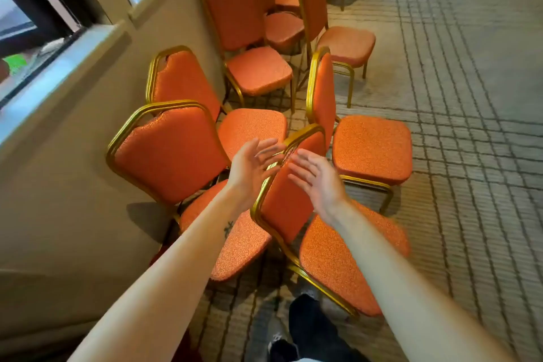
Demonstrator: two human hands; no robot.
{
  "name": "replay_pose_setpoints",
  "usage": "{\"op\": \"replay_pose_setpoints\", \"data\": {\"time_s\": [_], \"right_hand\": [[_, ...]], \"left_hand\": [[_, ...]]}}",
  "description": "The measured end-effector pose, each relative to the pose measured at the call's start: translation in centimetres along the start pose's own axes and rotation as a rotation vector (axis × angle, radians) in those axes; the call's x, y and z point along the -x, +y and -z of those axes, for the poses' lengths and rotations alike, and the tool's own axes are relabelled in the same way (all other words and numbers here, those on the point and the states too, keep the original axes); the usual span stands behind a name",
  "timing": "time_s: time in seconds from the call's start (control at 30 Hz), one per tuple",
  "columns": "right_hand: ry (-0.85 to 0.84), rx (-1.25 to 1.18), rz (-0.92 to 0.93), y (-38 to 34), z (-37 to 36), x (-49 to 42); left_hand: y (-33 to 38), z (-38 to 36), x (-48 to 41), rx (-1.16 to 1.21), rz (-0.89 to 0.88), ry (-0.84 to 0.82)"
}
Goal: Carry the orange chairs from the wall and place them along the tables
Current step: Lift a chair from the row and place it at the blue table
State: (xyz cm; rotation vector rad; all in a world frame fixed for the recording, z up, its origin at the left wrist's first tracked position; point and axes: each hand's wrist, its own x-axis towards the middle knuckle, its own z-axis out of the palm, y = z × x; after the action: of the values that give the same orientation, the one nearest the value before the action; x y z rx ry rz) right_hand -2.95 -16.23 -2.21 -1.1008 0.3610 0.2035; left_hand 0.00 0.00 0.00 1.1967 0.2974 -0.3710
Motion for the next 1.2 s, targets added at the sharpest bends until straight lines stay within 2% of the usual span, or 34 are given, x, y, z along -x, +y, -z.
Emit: {"op": "replay_pose_setpoints", "data": {"time_s": [0.23,0.4,0.6,0.73,0.87,0.97,1.1,1.2], "right_hand": [[0.028,-0.023,-0.13,1.5,0.2,-7.5],[0.094,-0.028,-0.229,2.6,0.3,-10.8],[0.171,0.012,-0.261,3.6,-1.1,-14.7],[0.287,0.032,-0.275,4.8,-2.7,-15.5],[0.319,0.141,-0.317,6.6,-3.4,-16.5],[0.407,0.213,-0.321,6.8,-4.2,-16.8],[0.473,0.216,-0.26,6.8,-4.8,-16.3],[0.516,0.199,-0.188,6.3,-4.2,-15.3]], "left_hand": [[-0.8,1.0,-5.9,-0.015,0.074,0.12],[-1.0,2.0,-10.8,-0.029,0.142,0.108],[-1.1,1.2,-16.5,-0.056,0.236,0.032],[-2.3,1.5,-19.9,-0.034,0.366,-0.025],[-2.1,2.4,-21.8,-0.17,0.422,-0.112],[-0.8,2.5,-22.9,-0.309,0.429,-0.186],[0.1,1.3,-23.1,-0.488,0.392,-0.296],[0.0,0.6,-22.9,-0.489,0.389,-0.359]]}}
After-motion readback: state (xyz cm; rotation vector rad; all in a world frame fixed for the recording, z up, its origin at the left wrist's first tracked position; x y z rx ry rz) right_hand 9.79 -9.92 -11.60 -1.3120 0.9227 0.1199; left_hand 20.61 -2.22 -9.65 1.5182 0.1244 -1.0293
